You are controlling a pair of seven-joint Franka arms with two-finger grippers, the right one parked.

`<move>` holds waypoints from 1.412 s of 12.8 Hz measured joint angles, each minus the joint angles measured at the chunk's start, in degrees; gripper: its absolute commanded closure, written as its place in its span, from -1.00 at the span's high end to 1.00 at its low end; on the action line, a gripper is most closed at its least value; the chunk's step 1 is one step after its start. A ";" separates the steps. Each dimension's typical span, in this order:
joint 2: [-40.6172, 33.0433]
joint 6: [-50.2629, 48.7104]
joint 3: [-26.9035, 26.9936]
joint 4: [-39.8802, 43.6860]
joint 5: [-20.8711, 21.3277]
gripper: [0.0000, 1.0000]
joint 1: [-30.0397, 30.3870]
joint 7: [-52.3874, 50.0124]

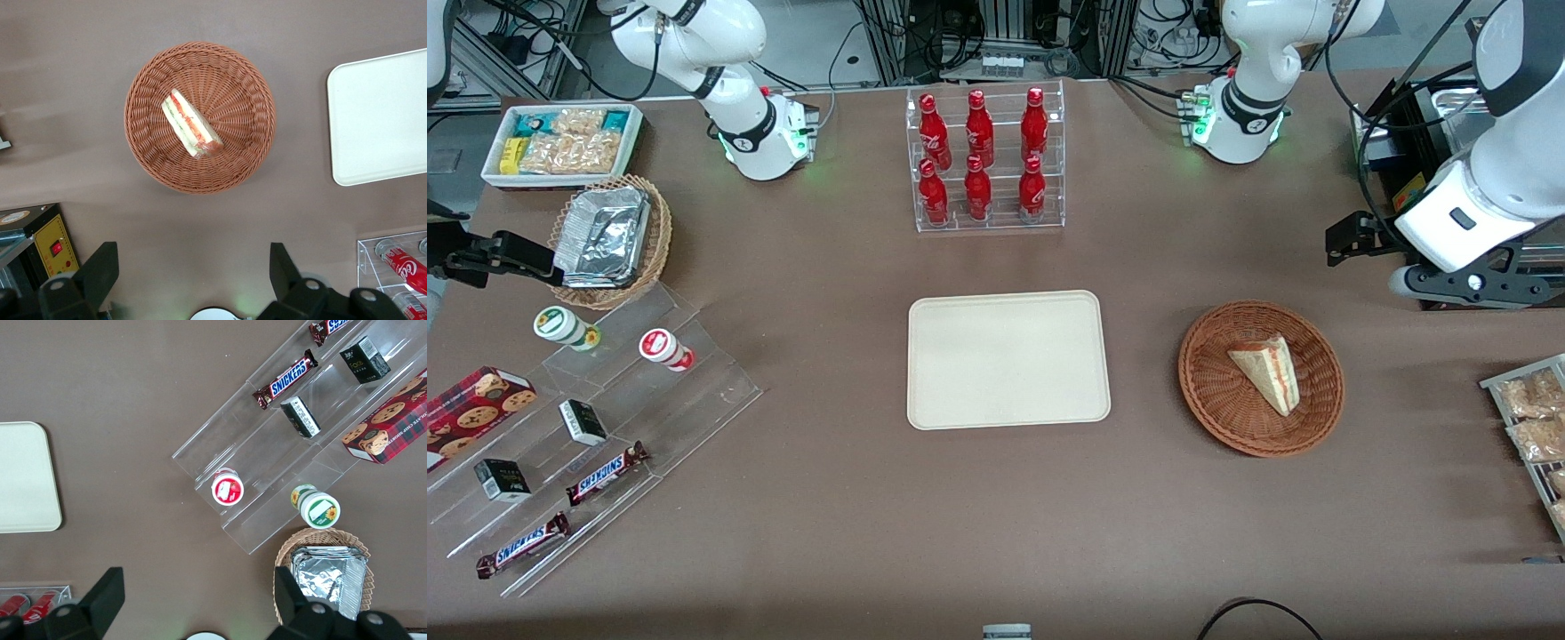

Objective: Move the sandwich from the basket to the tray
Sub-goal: 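Move the left gripper over the wrapped sandwich in the wicker basket, then lower the left gripper and close it on the wrapped sandwich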

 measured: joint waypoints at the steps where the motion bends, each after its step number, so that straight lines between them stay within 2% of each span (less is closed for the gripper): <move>1: -0.06 0.10 0.00 -0.15 0.00 1.00 0.00 0.00; 5: -0.10 5.03 0.00 -4.09 0.00 1.00 0.00 0.00; 10: -0.08 20.49 -0.10 -17.14 0.01 1.00 -0.10 0.00; 17: 1.43 46.94 0.50 -36.81 0.00 1.00 0.12 -0.92; 18: 2.00 47.56 0.55 -37.06 -0.19 1.00 0.36 -2.54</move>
